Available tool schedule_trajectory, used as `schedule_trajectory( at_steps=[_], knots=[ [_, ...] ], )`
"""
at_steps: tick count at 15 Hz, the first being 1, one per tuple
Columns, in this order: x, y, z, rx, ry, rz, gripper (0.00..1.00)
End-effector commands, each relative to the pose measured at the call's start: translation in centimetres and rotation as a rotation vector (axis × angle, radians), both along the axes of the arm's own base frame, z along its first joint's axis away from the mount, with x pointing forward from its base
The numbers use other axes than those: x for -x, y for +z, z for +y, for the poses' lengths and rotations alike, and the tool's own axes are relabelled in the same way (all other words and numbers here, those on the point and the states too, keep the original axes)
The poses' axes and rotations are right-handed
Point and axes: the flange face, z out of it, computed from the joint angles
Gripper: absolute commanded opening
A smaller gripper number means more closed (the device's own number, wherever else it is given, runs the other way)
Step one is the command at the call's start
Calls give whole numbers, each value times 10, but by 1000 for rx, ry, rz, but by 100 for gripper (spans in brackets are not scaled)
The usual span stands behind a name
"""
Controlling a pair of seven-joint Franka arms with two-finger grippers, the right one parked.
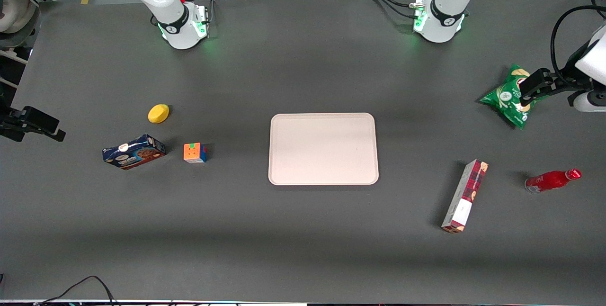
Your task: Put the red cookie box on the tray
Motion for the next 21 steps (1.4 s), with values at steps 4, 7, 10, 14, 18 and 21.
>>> schedule_trajectory(
  at_steps=[4,7,10,14,18,21],
  knots=[
    [-2,-2,0,10,-11,-17,100],
    [-10,-14,-2,12,-28,-7,100],
    [-27,-44,-7,6,-74,32,100],
    [-61,-85,-4,-9,-247,3,100],
    [-94,-159,-11,-45,-400,-31,100],
    [-115,-213,-7,-56,-531,-37,100]
  ],
)
